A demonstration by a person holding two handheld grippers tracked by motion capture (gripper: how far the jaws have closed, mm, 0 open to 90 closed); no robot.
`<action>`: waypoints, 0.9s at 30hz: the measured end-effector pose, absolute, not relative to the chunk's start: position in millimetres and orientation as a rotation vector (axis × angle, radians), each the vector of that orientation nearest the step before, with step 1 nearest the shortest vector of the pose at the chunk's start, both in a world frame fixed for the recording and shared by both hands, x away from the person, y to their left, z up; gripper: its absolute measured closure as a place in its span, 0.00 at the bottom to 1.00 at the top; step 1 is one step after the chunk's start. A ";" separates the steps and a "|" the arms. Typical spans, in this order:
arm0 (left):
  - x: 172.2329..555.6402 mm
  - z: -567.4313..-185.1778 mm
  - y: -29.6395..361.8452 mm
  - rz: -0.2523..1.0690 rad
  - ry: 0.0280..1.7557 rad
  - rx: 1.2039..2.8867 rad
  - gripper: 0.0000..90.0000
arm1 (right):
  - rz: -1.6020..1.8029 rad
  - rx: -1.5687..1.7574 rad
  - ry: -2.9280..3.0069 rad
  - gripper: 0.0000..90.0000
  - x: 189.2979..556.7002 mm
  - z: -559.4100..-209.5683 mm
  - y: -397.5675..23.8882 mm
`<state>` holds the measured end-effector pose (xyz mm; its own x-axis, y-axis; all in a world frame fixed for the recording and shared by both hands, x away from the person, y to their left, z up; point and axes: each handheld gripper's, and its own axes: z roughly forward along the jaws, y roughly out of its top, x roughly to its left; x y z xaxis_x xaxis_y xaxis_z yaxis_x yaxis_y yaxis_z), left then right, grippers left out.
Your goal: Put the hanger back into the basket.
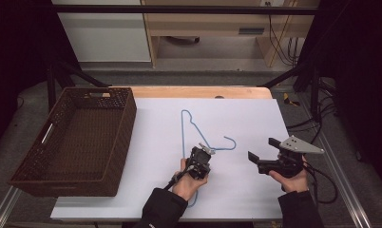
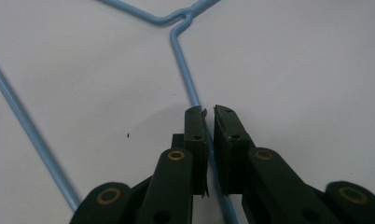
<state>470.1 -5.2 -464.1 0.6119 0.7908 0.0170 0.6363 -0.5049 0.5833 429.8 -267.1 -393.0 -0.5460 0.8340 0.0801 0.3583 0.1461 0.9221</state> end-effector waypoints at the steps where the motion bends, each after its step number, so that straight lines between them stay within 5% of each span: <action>1: 469.7 -464.2 -5.4 0.385 1.126 2.303 0.93 | 1.387 1.136 1.973 0.06 429.8 -393.0 -267.1; 27: 461.3 -466.7 -9.2 0.450 1.224 2.217 0.96 | 1.394 1.138 1.999 0.06 431.2 -396.6 -261.3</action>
